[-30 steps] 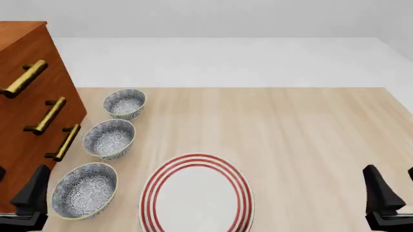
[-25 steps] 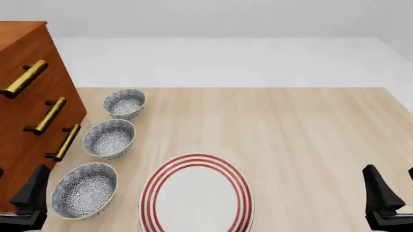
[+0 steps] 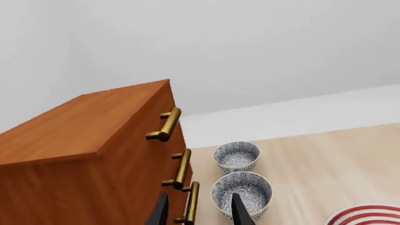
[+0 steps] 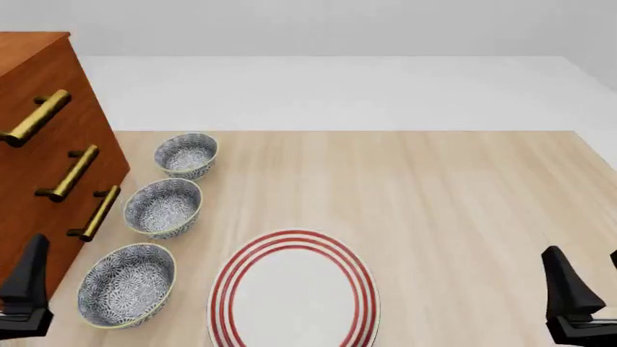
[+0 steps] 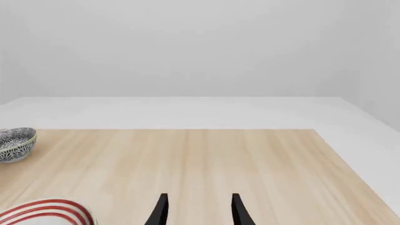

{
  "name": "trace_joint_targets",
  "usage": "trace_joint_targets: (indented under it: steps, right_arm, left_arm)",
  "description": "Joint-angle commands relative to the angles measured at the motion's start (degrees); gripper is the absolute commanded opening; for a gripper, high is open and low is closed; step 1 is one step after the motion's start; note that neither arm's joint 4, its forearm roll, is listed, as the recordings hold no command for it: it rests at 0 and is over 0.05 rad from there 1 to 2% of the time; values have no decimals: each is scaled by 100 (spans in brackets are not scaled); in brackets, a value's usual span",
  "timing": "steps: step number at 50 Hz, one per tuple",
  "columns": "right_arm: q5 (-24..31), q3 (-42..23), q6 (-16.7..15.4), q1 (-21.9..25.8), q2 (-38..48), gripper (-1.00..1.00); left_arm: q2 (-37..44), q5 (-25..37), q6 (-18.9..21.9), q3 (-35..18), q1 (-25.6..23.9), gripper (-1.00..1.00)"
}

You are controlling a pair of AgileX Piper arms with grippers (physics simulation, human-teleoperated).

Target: Open the top drawer of the cabinet.

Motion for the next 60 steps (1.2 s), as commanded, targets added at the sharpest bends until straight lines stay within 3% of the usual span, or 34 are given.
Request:
trace_joint_targets:
  steps: [1,6,12,16,29,41,42,44,50,53,60]
  right_arm:
    - [-1,-1,-2,1,1,100]
    - [0,-1,0,0,2,100]
    - [0,-1,1,-1,1,100]
    - [0,-1,0,0,2,100]
    - [0,-1,0,1,2,100]
    - [0,-1,0,1,1,100]
    - [0,-1,0,0,1,100]
    - [0,-1,-1,0,2,100]
    - [0,-1,-1,0,1,100]
    - [0,-1,0,0,2,100]
    - [0,-1,-1,-1,1,100]
  left_arm:
    - [-4,-162,763,-90,122,100]
    - [21,-262,780,-42,177,100]
    - [9,-434,1452,-55,148,100]
    - [24,-663,1676,11,142,100]
    - [1077,-1801,2711,55,200,100]
    - [1705,-2304,3549,-23,291,100]
    - [1810,-2442,3813,24,282,100]
    - [1960,-2482,3854,-66,344,100]
    - [2411,-3025,4570,58,351,100]
    - [2494,-2991,4543,-11,394,100]
    - [2847,-3348,4915,21,436,100]
